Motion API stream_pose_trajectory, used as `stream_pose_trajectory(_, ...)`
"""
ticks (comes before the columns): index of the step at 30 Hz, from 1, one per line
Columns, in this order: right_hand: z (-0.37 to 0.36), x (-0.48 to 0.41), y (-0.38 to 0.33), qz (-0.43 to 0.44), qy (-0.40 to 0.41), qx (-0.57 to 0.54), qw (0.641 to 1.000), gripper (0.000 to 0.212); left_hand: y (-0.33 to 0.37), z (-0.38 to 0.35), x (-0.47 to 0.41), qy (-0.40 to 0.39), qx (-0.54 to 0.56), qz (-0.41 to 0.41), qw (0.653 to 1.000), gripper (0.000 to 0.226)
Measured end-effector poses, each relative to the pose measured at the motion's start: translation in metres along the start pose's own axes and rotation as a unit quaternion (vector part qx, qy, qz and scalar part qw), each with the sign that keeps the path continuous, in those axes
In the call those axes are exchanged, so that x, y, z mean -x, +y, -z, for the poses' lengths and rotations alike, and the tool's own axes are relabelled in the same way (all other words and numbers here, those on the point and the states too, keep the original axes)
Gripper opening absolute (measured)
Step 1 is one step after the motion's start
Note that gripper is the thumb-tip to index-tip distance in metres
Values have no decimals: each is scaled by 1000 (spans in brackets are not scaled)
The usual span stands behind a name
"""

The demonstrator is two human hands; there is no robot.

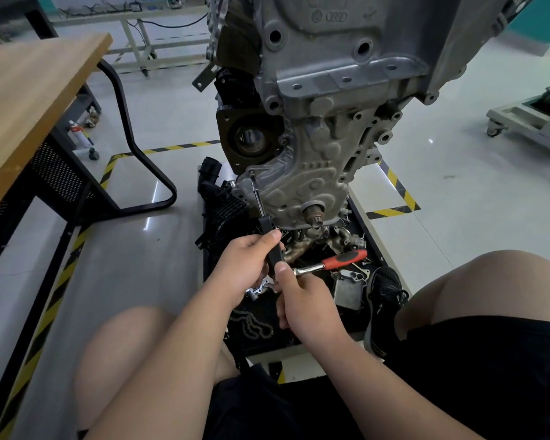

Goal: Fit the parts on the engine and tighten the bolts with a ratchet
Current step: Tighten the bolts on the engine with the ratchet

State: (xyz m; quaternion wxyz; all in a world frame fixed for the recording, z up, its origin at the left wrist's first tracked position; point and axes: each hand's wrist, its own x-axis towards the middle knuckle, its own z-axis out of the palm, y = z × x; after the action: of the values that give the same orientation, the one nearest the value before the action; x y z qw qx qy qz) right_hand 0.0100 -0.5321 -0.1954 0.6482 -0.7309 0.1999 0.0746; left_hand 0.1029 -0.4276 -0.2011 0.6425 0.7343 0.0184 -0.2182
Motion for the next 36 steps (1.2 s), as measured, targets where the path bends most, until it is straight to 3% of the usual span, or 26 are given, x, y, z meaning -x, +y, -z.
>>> stream_pose_trajectory(5, 8, -2, 3, 78, 47, 160, 983, 44, -3, -1, -4, 17, -22, 3, 1000, 48)
stream_pose_trajectory(10, 12, -4, -1, 143, 79, 355, 920, 45, -5, 0, -5, 20, -26, 2, 999, 49)
stream_pose_trajectory(12, 12, -5, -3, 157, 92, 393, 902, 49, -5, 0, -5, 19, -26, -1, 999, 48)
stream_pose_trajectory(15, 13, -6, -4, 153, 91, 386, 905, 49, -4, 0, -3, 21, -30, 1, 999, 48)
stream_pose_trajectory(17, 13, -6, -2, 142, 72, 341, 926, 45, -3, 0, -3, 24, -31, 6, 999, 48)
stream_pose_trajectory(21, 14, -6, 1, 107, 17, 140, 984, 47, -2, 1, -2, 30, -32, 5, 999, 60)
stream_pose_trajectory(23, 13, -3, -1, 67, -24, 50, 996, 51, -1, 2, -2, 25, -12, 5, 1000, 67)
stream_pose_trajectory(25, 10, 0, -4, 11, -71, -57, 996, 48, 0, 2, -2, 11, 7, 4, 1000, 56)
stream_pose_trajectory(30, -1, 6, -10, -137, -169, -326, 920, 42, 3, 0, 0, 10, 19, -2, 1000, 51)
stream_pose_trajectory(36, -3, 9, -12, -196, -245, -525, 791, 43, 4, -2, 3, -28, 32, 1, 999, 47)
